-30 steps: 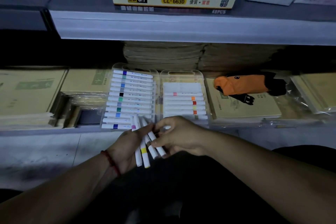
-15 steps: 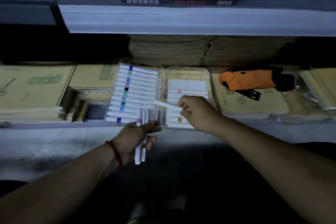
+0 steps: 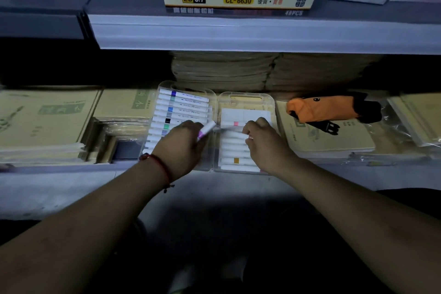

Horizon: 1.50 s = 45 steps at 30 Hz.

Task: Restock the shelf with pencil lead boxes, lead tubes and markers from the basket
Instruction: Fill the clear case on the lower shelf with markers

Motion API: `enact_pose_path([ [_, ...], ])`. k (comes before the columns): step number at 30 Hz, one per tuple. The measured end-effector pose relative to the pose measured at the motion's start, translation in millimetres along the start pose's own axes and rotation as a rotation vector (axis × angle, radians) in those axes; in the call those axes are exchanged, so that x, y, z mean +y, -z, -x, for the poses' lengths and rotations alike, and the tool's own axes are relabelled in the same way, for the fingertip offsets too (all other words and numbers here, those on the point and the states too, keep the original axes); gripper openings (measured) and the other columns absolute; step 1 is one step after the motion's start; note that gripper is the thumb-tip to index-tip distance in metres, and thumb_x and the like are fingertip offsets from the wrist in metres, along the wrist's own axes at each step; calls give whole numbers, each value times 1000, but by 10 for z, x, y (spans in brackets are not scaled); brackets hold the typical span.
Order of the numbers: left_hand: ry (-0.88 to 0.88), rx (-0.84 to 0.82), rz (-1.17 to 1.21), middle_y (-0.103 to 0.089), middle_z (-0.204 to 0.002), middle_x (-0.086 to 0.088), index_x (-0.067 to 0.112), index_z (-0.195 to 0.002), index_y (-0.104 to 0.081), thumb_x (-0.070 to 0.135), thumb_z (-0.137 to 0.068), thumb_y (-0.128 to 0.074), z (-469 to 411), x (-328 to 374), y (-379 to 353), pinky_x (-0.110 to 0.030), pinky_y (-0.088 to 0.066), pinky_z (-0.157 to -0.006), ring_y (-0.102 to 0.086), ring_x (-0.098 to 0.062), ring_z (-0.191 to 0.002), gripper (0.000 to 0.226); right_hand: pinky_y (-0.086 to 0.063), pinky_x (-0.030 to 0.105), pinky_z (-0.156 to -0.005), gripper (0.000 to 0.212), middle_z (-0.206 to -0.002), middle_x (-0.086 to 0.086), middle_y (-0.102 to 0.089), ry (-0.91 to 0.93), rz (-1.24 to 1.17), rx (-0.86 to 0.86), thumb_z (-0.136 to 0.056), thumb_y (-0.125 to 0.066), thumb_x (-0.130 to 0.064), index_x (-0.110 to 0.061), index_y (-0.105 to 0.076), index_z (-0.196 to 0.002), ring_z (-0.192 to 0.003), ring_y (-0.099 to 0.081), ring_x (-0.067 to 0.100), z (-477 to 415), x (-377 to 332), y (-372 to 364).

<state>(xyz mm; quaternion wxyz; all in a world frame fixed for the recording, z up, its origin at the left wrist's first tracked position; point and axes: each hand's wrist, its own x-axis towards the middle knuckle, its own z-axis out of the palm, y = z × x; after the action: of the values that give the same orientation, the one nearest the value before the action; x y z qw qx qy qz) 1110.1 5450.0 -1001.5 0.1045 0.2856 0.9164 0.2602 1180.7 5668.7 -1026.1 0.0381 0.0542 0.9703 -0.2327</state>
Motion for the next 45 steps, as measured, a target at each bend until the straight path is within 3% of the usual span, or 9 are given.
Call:
enact_pose_path([
  [3, -130, -117, -204, -50, -136, -4, 19, -129, -57, 28, -101, -51, -106, 0, -119, -41, -53, -79, -64, -30, -98, 30, -51, 43, -85, 23, -115, 8, -47, -30, 28, 51, -94, -55, 1, -9, -58, -113, -100, -56, 28, -77, 72, 100],
  [6, -107, -259, -362, -6, -168, -2, 32, -157, -27, 23, -100, -52, -194, 9, -248, -37, -53, -86, -63, -30, -114, 63, -50, 39, -86, 23, -116, 6, -49, -70, 49, 88, -92, -54, 2, -10, -61, -110, -102, -56, 26, -201, 170, 206],
  [9, -33, -357, -458, 19, -167, -8, 42, -158, -6, 20, -100, -50, -274, -10, -331, -34, -50, -79, -64, -28, -110, 76, -51, 37, -85, 24, -122, 6, -51, -102, 49, 120, -92, -57, 3, -11, -64, -110, -103, -57, 26, -336, 268, 246],
  [19, 46, -458, -475, 31, -161, -14, 39, -159, 0, 17, -98, -49, -2, 49, -366, -33, -45, -72, -65, -32, -107, 81, -53, 42, -80, 19, -113, 5, -56, 50, 25, 119, -94, -61, -2, -10, -71, -109, -94, -60, 28, -399, 401, 68],
  [25, 11, -440, -479, 31, -162, -12, 42, -158, 0, 19, -101, -48, 96, -6, -347, -33, -53, -70, -67, -27, -102, 78, -56, 41, -78, 44, -106, 8, -67, 156, 417, 110, -71, -71, 10, -11, -78, -109, -98, -63, 34, -292, 297, 66],
  [30, 16, -434, -451, 29, -163, -9, 43, -158, -3, 18, -100, -48, 85, -32, -321, -40, -59, -77, -67, -25, -98, 77, -30, 41, -120, 61, -157, 16, -36, 31, 592, -114, -92, -49, -2, -3, -37, -151, -144, -34, 33, -190, 36, 22],
  [34, 15, -426, -459, 28, -164, -7, 46, -158, -4, 17, -99, -49, 56, -47, -300, -38, -59, -78, -66, -24, -101, 79, -2, 42, -125, 64, -166, 20, 10, -74, 475, -229, -107, -33, -21, -4, 1, -158, -153, 12, 34, -33, -55, -96],
  [38, 7, -427, -473, 28, -164, -5, 47, -157, -4, 21, -100, -49, 40, -65, -274, -38, -59, -79, -65, -24, -104, 78, 6, 40, -124, 70, -164, 15, 21, -46, 407, -291, -107, -20, -50, -11, 7, -160, -151, 25, 29, -20, 18, -72],
  [45, -26, -422, -457, 24, -165, -7, 45, -158, -9, 25, -101, -48, 8, -80, -220, -35, -56, -81, -65, -26, -110, 72, 3, 42, -126, 73, -166, 16, 11, -17, 385, -304, -105, -22, -55, -12, -1, -160, -153, 15, 29, -97, 57, -56],
])
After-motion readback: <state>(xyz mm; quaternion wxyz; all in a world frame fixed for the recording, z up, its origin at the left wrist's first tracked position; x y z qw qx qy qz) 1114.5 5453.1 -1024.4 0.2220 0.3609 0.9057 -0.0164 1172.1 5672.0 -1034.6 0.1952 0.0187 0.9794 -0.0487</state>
